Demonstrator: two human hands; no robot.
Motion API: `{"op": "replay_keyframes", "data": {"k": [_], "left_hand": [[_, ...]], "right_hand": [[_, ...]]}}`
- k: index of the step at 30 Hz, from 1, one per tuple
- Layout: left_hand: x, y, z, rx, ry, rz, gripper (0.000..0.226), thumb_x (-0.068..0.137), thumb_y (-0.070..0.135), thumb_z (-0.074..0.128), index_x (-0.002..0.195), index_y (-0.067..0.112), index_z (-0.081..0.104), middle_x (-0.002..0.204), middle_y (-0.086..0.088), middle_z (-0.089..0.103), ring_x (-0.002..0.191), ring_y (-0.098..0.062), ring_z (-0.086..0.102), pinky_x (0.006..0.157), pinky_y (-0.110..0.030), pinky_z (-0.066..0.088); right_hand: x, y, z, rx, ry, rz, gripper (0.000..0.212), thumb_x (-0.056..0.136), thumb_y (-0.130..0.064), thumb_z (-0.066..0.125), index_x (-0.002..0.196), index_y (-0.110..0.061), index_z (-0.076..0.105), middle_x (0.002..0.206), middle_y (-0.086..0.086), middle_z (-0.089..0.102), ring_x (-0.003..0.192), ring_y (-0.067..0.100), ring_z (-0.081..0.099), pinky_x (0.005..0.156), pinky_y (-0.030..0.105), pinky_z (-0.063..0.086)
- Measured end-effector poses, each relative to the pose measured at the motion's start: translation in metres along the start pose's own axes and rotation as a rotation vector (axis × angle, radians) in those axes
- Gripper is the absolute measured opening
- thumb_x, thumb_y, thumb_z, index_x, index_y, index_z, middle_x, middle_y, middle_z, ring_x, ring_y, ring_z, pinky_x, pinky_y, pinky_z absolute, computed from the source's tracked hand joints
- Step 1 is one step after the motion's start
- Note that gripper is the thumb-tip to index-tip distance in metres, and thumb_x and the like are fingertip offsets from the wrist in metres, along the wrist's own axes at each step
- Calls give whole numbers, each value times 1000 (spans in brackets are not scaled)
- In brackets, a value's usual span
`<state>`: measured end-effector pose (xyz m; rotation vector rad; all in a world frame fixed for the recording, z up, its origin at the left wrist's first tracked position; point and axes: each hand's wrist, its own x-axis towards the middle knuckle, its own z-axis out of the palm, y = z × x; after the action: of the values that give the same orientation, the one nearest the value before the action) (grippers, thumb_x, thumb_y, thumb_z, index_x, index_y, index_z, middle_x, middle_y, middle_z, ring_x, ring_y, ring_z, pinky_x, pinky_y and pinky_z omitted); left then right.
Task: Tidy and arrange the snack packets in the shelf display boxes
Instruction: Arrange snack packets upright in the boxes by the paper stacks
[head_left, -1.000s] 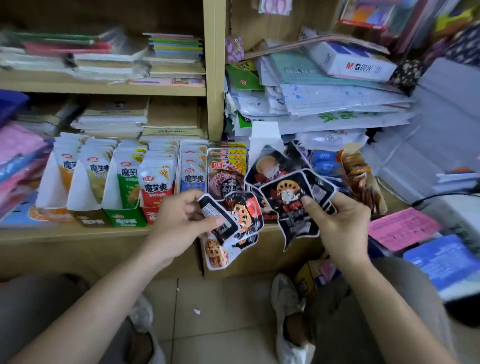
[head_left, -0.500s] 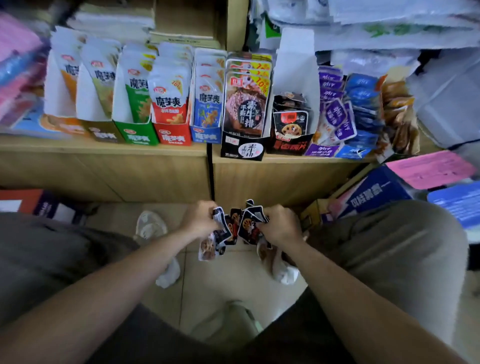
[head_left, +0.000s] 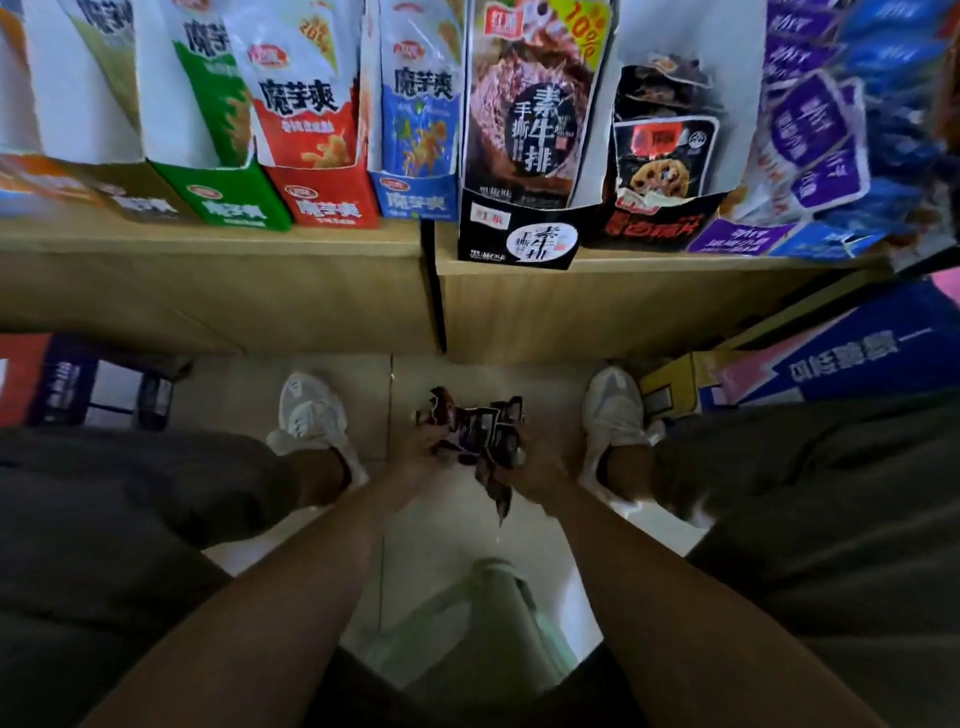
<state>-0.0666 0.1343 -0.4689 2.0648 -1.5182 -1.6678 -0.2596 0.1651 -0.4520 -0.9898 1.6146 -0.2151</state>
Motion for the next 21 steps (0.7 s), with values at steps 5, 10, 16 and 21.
{"op": "replay_keyframes", "data": {"k": [5, 10, 16, 21], "left_hand": [[12, -11, -17, 270, -277, 46, 71, 90, -8, 64, 153, 12, 40, 144, -19, 52, 114, -29, 62, 67, -18, 44], [0, 50, -51, 545, -232, 188, 53, 93, 15, 70, 143, 21, 56, 130, -6, 65, 108, -19, 64, 80, -24, 48], [-49, 134, -63, 613, -115, 581, 20, 91, 21, 70, 107, 32, 72, 107, 10, 74, 97, -11, 69, 84, -33, 57], [-105, 218, -73, 476, 392, 1069, 5, 79, 28, 63, 81, 24, 63, 73, 9, 63, 68, -15, 61, 59, -32, 51]], "right_hand": [[14, 2, -17, -232, -137, 88, 77, 86, 8, 71, 152, -4, 32, 148, 20, 45, 107, 1, 65, 76, 7, 41], [20, -35, -47, -496, 19, -42, 38, 88, -23, 75, 121, -7, 66, 115, 14, 67, 107, 32, 64, 85, 37, 53], [-58, -132, -98, -668, 217, -299, 17, 87, -32, 66, 99, -26, 75, 100, 0, 73, 91, 22, 68, 82, 34, 57], [-139, -181, -153, -398, 782, -797, 10, 83, -25, 71, 76, -20, 68, 66, -7, 64, 62, 13, 61, 59, 32, 53]]}}
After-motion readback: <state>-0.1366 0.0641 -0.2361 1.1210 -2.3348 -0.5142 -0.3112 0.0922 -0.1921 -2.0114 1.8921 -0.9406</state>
